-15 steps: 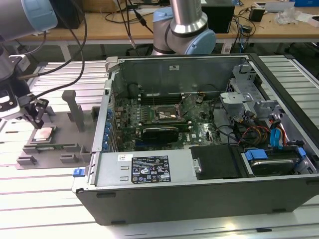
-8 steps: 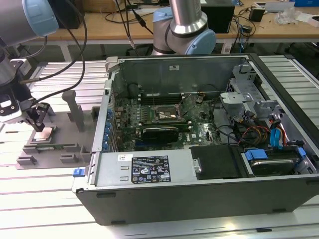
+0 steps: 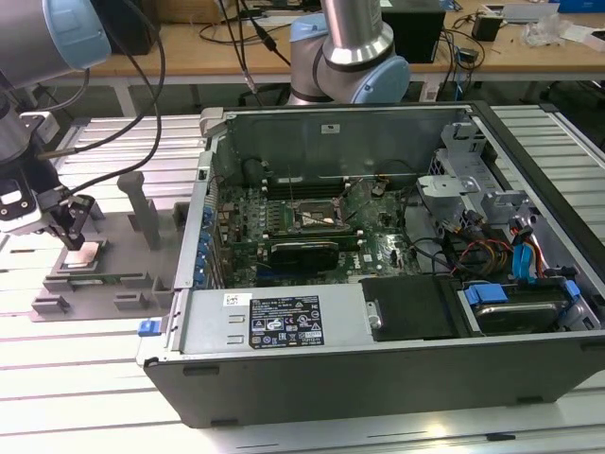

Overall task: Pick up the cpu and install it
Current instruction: 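Pick up the cpu and move it towards the insertion slot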

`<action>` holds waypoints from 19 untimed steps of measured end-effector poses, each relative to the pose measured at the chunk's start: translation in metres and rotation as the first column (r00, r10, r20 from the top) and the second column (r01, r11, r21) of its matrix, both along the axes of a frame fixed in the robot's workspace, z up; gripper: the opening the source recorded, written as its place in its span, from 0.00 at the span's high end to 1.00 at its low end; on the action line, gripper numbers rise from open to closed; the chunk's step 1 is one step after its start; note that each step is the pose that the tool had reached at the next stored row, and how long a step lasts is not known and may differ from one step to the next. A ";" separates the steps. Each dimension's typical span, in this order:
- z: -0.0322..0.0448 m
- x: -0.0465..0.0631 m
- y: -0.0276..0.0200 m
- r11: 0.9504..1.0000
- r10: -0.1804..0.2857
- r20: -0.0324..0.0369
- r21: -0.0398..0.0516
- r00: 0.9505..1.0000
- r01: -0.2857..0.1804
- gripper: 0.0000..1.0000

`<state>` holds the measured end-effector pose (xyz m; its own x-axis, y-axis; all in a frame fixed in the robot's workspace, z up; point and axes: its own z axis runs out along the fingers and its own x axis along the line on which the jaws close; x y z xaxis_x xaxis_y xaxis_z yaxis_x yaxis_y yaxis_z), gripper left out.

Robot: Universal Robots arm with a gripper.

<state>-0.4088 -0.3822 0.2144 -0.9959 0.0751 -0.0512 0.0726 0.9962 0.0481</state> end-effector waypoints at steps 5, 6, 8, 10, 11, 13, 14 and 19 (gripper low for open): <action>-0.0001 0.000 0.0000 1.000 0.000 0.000 0.000 1.000 0.000 0.64; -0.0002 0.000 0.0000 1.000 0.000 0.000 0.000 1.000 0.000 0.58; -0.0002 0.000 0.0000 1.000 0.000 0.000 0.000 1.000 0.000 0.46; -0.0003 0.000 0.0000 1.000 0.000 0.000 0.000 1.000 0.000 0.34; -0.0014 0.000 0.0001 1.000 0.000 0.001 0.000 1.000 0.000 0.34; -0.0077 0.000 0.0000 1.000 0.001 0.000 0.001 1.000 -0.001 0.34; -0.0100 0.000 0.0000 1.000 0.004 -0.001 0.001 1.000 -0.004 0.34; -0.0157 0.000 0.0002 0.999 0.052 -0.005 0.001 0.999 -0.052 0.34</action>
